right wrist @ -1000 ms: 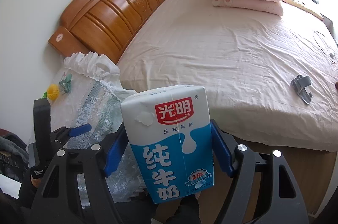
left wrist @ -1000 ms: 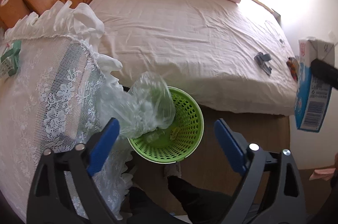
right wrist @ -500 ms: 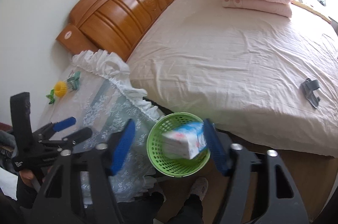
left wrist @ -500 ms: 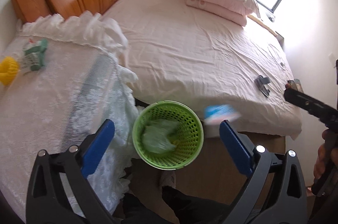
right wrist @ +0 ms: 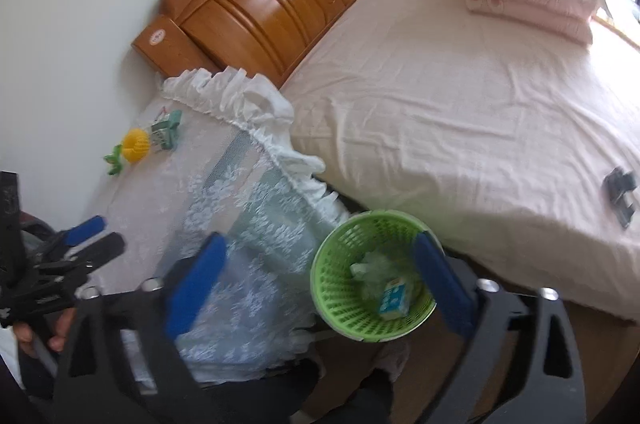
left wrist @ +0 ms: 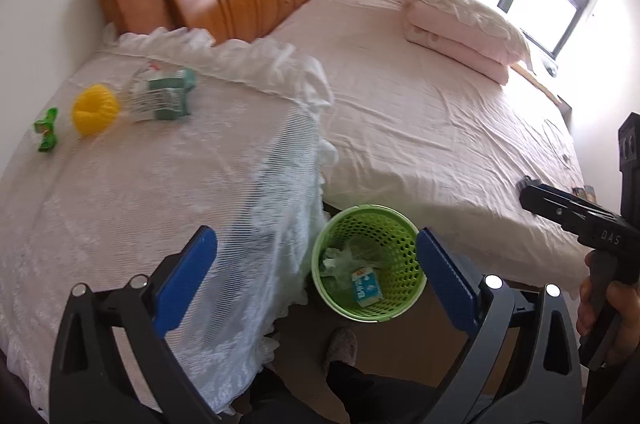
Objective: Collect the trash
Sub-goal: 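Carry bag and milk carton to the wastebasket and open both tools over it, then move both open tools back over the bed toward the green wrapper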
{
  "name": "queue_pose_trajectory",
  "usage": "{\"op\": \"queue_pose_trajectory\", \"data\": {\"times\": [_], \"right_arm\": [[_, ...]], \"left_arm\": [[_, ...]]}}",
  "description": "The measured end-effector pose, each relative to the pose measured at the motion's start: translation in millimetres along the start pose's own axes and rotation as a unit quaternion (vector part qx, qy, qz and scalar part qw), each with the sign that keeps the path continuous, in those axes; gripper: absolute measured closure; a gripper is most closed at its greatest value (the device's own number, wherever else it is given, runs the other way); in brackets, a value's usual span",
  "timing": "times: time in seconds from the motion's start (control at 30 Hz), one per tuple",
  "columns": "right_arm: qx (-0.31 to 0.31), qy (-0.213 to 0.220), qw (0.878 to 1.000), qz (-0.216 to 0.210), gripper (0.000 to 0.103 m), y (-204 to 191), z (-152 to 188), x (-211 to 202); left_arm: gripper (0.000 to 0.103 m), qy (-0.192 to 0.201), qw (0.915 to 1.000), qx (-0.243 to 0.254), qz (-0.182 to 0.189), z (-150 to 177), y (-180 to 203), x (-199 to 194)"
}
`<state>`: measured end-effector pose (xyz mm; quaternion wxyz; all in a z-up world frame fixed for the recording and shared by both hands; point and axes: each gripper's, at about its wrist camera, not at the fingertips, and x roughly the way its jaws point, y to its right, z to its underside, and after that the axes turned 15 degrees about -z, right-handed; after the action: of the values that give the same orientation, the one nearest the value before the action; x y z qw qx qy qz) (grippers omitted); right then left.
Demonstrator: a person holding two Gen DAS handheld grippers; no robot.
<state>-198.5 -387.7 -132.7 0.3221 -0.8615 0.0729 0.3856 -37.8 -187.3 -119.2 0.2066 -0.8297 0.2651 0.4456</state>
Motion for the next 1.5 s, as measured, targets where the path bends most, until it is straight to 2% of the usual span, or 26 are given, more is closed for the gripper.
{"op": "queue_pose_trajectory", "data": {"times": [0.07, 0.43, 0.57, 0.77, 1.0, 1.17, 1.33, 1.5], "right_arm": [[-0.005, -0.001, 1.000, 0.001, 0.003, -5.0, -2.5, 4.2], [-0.027, -0.022, 0.999, -0.009, 0.003, -39.2, -17.2, 34.9], [-0.043, -0.036, 0.998, -0.021, 0.003, -58.9, -23.4, 55.5], [-0.064, -0.065, 0.995, -0.044, 0.003, -96.0, -29.6, 96.4], [-0.093, -0.090, 0.989, -0.070, 0.003, -155.9, -40.1, 141.1], [-0.111, -0.098, 0.985, -0.085, 0.003, -200.8, -49.5, 172.9], [-0.126, -0.117, 0.980, -0.102, 0.003, -235.7, -58.4, 209.2], [-0.131, -0.136, 0.975, -0.112, 0.003, -256.2, -64.8, 242.3]], "left_arm": [[0.008, 0.002, 1.0000, -0.008, -0.004, 0.5, -9.1, -1.9], [0.008, 0.012, 0.9977, -0.054, -0.040, 1.2, -69.7, -5.8], [0.008, 0.008, 0.9946, -0.082, -0.063, 4.0, -107.2, -1.8], [0.008, 0.002, 0.9845, -0.129, -0.119, 9.9, -179.0, 9.1], [0.008, -0.007, 0.9705, -0.156, -0.184, -10.7, -264.7, 46.6], [0.008, -0.013, 0.9614, -0.185, -0.204, -37.6, -312.7, 86.6], [0.008, -0.021, 0.9575, -0.200, -0.207, -63.9, -348.3, 134.2], [0.019, -0.055, 0.9544, -0.201, -0.214, -83.9, -364.8, 186.2]]}}
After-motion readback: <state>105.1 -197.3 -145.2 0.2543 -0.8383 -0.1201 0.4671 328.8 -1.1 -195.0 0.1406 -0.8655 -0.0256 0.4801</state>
